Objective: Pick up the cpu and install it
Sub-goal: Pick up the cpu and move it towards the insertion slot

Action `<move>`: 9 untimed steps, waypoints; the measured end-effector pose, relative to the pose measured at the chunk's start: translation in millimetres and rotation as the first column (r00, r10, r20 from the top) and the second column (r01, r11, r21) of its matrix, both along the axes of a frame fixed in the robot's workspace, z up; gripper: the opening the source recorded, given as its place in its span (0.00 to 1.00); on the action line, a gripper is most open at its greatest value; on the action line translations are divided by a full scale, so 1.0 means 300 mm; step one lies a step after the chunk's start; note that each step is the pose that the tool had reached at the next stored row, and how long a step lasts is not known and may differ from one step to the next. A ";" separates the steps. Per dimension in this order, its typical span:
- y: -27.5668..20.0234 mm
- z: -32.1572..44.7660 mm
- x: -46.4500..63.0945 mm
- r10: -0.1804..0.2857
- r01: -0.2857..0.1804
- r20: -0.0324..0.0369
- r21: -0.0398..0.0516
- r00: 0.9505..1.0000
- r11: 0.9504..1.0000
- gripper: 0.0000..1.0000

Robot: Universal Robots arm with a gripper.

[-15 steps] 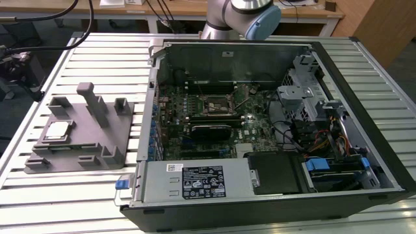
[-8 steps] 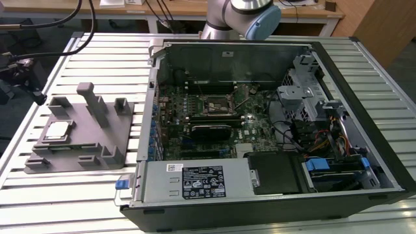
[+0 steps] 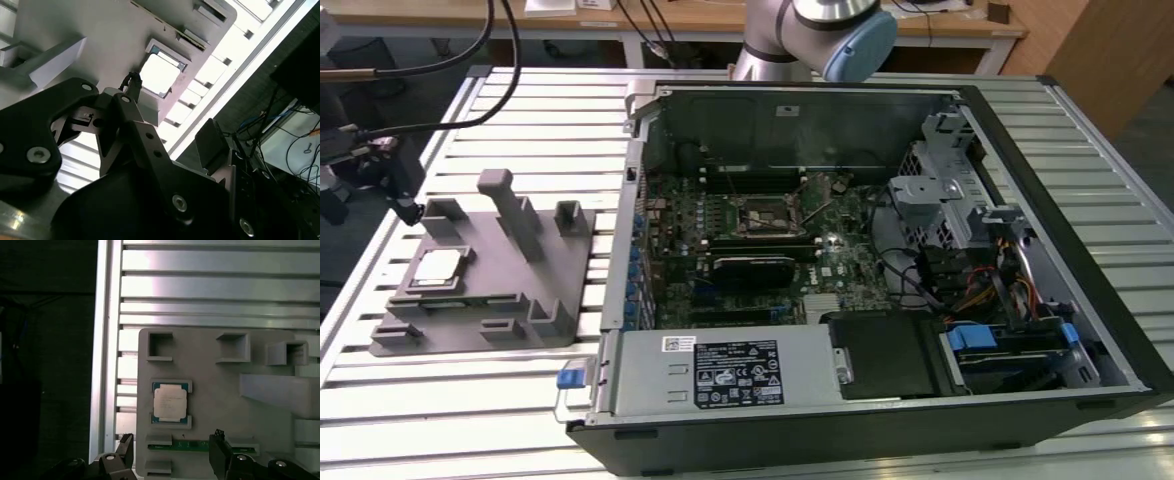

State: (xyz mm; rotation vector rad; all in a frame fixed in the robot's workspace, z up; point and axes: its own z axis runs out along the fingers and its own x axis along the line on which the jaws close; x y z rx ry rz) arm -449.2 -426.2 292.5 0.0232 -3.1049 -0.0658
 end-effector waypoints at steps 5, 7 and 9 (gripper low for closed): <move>0.000 -0.023 0.000 0.000 0.000 0.000 0.018 1.000 1.000 0.70; 0.000 -0.031 0.000 0.000 0.000 0.000 0.029 1.000 1.000 0.70; 0.000 -0.043 0.000 0.000 0.000 0.000 0.030 1.000 1.000 0.70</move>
